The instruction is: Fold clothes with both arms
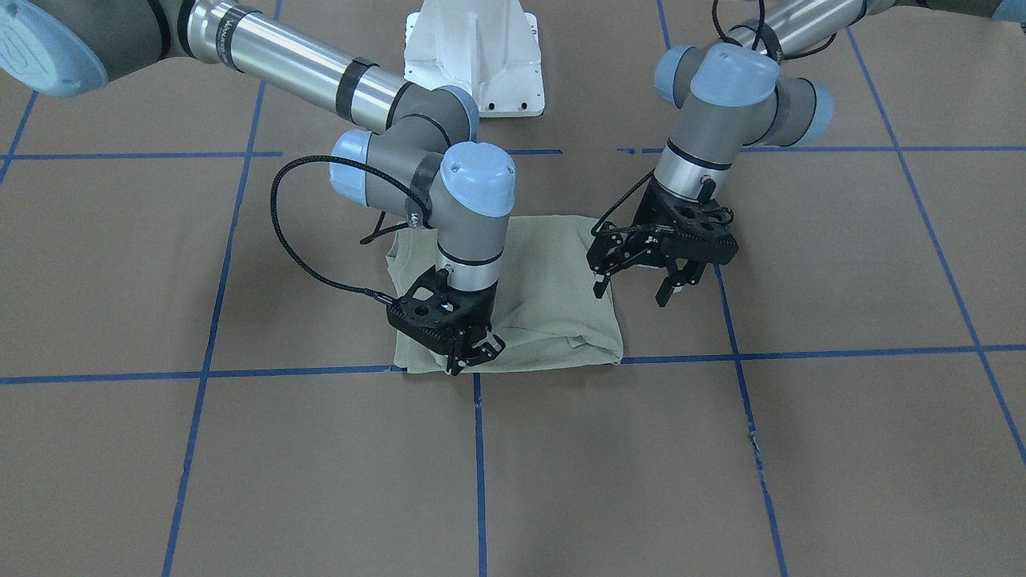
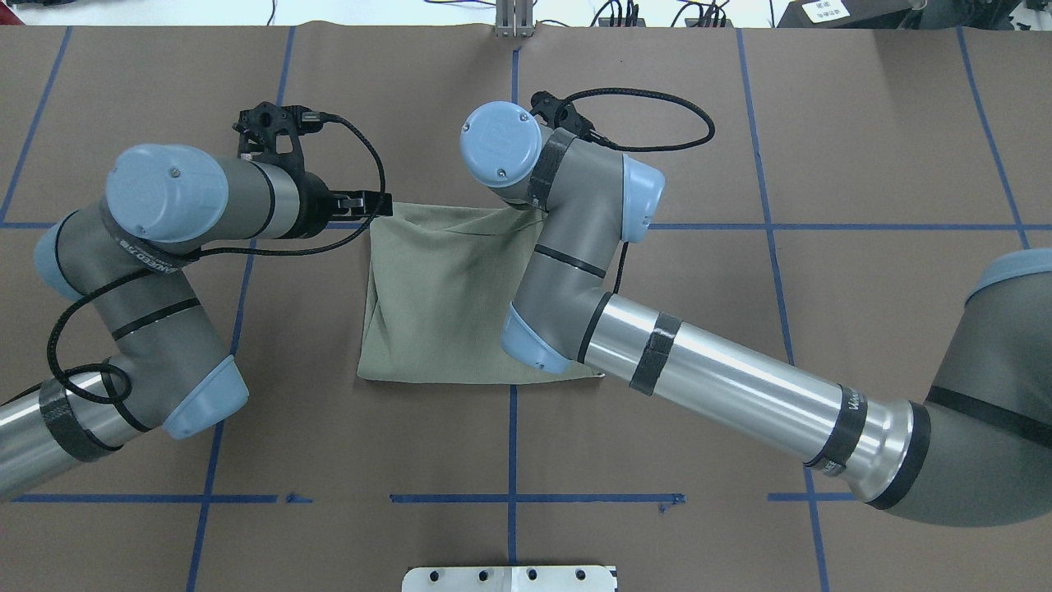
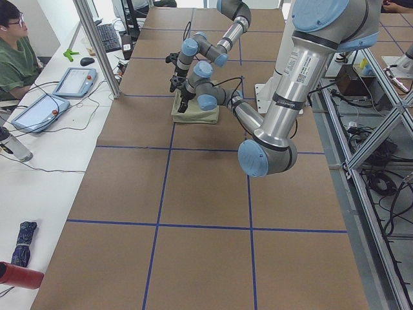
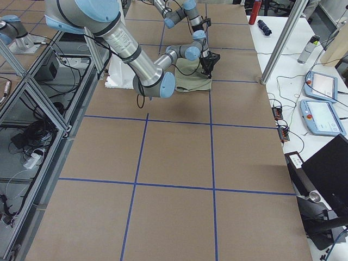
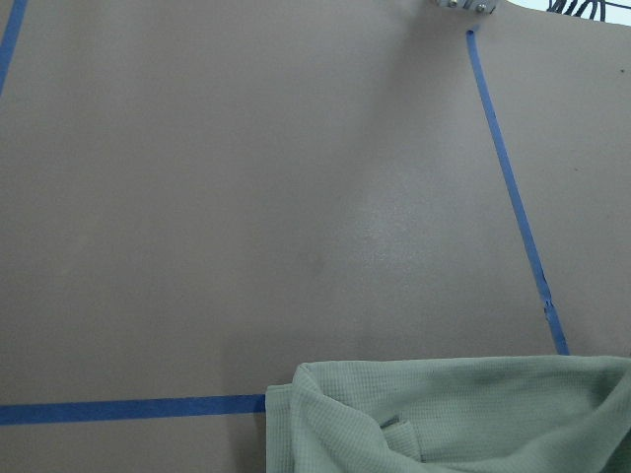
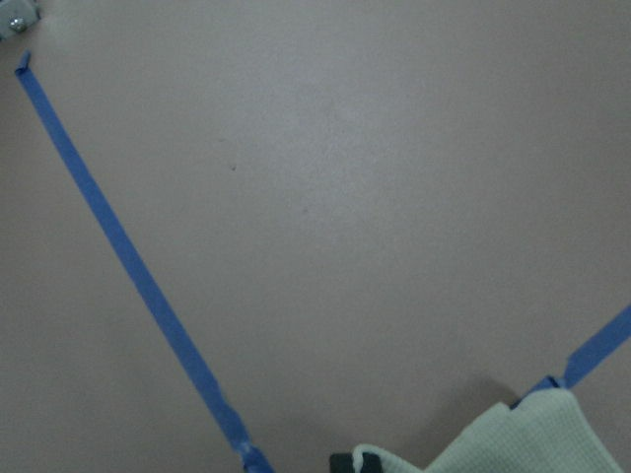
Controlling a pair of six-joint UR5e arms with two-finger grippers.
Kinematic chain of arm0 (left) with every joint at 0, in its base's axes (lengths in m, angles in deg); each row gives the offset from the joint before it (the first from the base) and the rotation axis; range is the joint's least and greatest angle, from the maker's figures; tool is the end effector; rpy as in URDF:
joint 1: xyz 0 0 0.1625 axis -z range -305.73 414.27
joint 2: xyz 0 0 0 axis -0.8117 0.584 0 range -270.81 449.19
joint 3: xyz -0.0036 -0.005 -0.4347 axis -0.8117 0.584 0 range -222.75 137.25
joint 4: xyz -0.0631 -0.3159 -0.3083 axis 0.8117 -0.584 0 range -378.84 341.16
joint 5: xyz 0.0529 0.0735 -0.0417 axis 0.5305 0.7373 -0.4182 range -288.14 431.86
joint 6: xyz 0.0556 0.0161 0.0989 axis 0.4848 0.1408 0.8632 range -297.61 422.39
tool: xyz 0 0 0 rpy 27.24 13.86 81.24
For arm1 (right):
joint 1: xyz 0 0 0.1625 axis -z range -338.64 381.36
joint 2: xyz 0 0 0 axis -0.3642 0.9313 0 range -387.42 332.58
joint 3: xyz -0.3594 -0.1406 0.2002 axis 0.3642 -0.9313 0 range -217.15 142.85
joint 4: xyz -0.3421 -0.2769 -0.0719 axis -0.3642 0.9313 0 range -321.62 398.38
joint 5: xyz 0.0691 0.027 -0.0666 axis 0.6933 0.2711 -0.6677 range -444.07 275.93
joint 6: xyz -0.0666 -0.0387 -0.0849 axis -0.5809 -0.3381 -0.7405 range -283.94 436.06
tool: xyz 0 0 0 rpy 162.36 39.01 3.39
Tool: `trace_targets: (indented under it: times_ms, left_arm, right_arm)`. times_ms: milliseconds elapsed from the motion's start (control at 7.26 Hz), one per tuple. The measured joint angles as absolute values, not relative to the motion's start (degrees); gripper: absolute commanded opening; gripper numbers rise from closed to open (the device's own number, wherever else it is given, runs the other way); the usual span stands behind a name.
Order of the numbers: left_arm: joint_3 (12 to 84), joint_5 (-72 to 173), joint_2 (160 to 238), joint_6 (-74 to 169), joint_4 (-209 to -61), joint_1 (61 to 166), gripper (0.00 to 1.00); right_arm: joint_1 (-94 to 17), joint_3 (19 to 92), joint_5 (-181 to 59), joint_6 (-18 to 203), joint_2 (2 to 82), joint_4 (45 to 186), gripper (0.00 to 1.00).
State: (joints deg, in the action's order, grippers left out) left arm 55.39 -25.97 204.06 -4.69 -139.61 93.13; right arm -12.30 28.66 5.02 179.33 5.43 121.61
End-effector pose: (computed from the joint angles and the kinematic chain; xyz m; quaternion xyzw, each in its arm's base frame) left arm 0.4599 -0.5218 0.2858 0.2208 0.4821 -0.0818 0.8439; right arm -0.6512 -0.5959 0.1913 0.0675 -0.3331 0.3770 0.8616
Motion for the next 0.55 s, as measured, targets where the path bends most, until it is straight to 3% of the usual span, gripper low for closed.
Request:
trace_targets:
  times_ms: [138, 276, 551]
  left_arm:
    - [55.37, -25.97, 204.06, -4.73, -139.61, 93.13, 1.0]
    - [55.35, -25.96, 204.06, -4.75, -139.61, 93.14, 1.0]
    - [54.91, -25.88, 204.07, -4.74, -139.44, 92.91, 1.0]
  right_arm:
    - [-12.54, 28.6, 4.06, 179.22, 5.44, 123.04, 0.55]
    - [-12.54, 28.54, 3.47, 178.67, 5.43, 123.67, 1.0]
    - [-12.56, 28.63, 2.9, 172.45, 5.32, 123.81, 1.0]
